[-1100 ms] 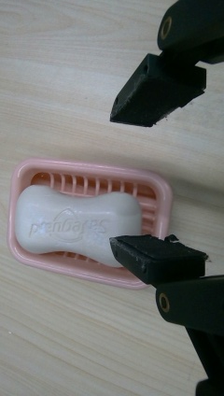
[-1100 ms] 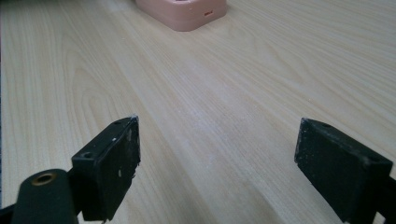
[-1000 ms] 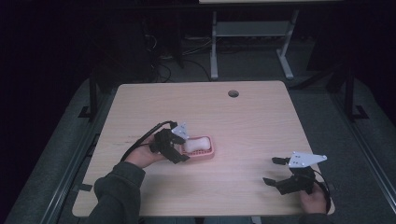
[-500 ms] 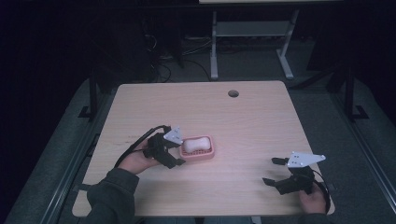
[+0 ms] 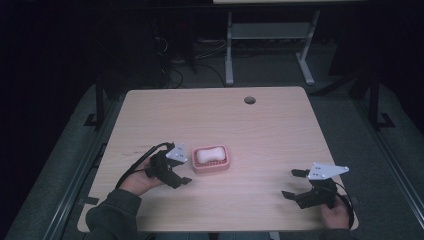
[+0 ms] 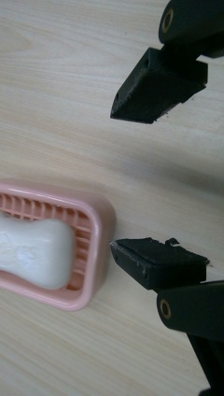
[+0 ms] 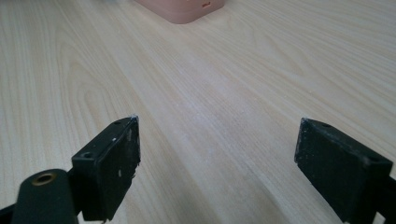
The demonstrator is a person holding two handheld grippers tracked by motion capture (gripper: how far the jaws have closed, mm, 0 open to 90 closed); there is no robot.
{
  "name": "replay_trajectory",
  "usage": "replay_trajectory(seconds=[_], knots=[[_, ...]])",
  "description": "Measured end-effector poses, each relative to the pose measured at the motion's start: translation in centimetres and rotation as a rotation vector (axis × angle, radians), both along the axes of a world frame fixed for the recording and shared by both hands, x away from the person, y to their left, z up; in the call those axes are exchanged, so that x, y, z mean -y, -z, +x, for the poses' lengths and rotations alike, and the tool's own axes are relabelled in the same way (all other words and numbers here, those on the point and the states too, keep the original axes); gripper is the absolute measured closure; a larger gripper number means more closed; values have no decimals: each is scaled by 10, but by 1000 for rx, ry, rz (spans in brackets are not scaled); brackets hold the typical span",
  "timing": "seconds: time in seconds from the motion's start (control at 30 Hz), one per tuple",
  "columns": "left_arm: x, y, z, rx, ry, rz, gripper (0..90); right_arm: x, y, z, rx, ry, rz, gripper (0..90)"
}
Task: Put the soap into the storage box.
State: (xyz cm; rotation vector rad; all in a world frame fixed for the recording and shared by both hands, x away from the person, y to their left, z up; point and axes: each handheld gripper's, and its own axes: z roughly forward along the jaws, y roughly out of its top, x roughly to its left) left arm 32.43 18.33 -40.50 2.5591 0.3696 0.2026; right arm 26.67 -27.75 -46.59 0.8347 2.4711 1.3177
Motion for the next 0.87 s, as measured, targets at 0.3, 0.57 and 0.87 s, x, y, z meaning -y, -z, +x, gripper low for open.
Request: replay_trajectory(seconds=[0.3, 0.57, 0.87], knots=[[-14, 9, -8, -14, -19, -17, 294, -1, 0, -1, -1, 4, -1, 135], [-27, 9, -17, 7, -40, -32, 283, -2, 1, -1, -8, 2, -11, 135], [-47, 18, -33, 19, -81, -70, 273, -2, 0, -1, -11, 8, -11, 135]])
